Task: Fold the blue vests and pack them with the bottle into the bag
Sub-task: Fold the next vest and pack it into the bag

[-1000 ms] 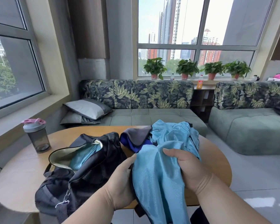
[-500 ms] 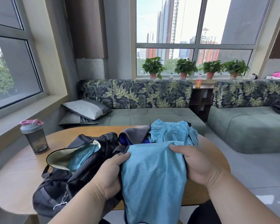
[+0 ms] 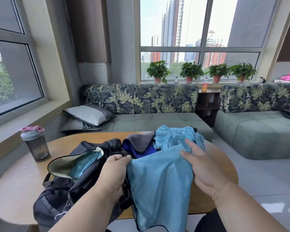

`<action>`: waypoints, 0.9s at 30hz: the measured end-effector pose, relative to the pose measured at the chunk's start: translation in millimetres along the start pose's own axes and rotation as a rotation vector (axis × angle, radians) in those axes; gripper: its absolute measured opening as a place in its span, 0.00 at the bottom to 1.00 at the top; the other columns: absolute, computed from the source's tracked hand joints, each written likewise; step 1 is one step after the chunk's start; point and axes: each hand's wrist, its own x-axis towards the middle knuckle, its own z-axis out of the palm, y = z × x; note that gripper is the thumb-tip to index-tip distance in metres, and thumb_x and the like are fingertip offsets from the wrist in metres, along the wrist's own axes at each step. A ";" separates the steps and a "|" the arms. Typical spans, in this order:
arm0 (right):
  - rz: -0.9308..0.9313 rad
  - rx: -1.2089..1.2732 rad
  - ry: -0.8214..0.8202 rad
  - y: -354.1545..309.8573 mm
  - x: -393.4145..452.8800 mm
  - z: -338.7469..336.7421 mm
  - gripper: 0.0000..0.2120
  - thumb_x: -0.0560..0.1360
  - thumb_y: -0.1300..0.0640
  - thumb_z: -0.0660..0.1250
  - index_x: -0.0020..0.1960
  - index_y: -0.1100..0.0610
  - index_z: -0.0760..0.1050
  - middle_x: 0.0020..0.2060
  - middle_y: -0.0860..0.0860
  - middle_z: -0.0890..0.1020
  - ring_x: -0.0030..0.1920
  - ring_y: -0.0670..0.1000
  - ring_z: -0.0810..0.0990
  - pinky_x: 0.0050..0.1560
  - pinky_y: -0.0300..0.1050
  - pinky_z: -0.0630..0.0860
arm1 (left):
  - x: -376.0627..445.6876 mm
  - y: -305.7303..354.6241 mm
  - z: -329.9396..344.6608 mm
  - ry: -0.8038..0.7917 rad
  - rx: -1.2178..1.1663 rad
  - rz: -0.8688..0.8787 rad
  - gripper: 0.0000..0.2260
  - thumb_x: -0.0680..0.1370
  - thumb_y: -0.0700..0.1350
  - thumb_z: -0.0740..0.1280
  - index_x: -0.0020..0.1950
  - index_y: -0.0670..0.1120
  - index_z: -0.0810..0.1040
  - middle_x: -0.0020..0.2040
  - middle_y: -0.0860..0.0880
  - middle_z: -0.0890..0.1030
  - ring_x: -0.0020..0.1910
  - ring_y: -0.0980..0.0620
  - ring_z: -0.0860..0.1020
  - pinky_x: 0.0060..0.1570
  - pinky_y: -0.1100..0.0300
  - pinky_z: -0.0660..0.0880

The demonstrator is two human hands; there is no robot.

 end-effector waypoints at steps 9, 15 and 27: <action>-0.057 -0.051 -0.162 -20.9 -17.9 9.4 0.13 0.84 0.64 0.64 0.62 0.52 0.83 0.57 0.60 0.86 0.53 0.55 0.86 0.58 0.52 0.78 | -12.0 25.1 -6.0 -0.253 -0.108 0.033 0.11 0.81 0.32 0.64 0.58 0.45 0.81 0.49 0.41 0.86 0.43 0.45 0.84 0.45 0.52 0.80; -0.059 -0.564 -0.354 -33.1 -30.6 3.3 0.27 0.80 0.72 0.66 0.72 0.46 0.75 0.61 0.47 0.86 0.63 0.48 0.84 0.63 0.41 0.77 | -11.9 36.6 -22.5 -0.286 0.172 0.133 0.24 0.77 0.25 0.63 0.67 0.45 0.81 0.57 0.34 0.85 0.61 0.30 0.82 0.65 0.38 0.78; -0.088 -0.964 -0.186 -59.2 -26.6 -3.6 0.12 0.82 0.59 0.71 0.57 0.42 0.84 0.47 0.36 0.88 0.50 0.33 0.84 0.47 0.25 0.72 | -12.9 50.4 -26.3 -0.212 1.201 0.537 0.30 0.77 0.41 0.71 0.78 0.57 0.73 0.66 0.60 0.81 0.55 0.64 0.80 0.47 0.80 0.69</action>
